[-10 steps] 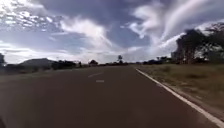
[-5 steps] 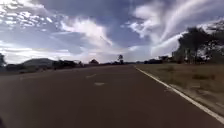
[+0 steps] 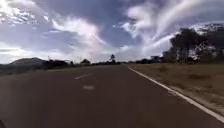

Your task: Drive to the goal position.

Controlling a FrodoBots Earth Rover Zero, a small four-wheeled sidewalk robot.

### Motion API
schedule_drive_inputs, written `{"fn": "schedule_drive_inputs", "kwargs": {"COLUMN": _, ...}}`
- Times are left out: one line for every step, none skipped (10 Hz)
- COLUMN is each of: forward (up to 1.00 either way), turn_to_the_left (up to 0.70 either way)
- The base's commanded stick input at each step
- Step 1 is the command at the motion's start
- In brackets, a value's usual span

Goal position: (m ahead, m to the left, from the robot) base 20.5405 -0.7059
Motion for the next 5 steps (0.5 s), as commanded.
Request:
{"fn": "schedule_drive_inputs", "kwargs": {"forward": 1.0, "turn_to_the_left": 0.0}}
{"fn": "schedule_drive_inputs", "kwargs": {"forward": 1.0, "turn_to_the_left": 0.0}}
{"fn": "schedule_drive_inputs", "kwargs": {"forward": 1.0, "turn_to_the_left": 0.0}}
{"fn": "schedule_drive_inputs", "kwargs": {"forward": 1.0, "turn_to_the_left": 0.0}}
{"fn": "schedule_drive_inputs", "kwargs": {"forward": 1.0, "turn_to_the_left": 0.0}}
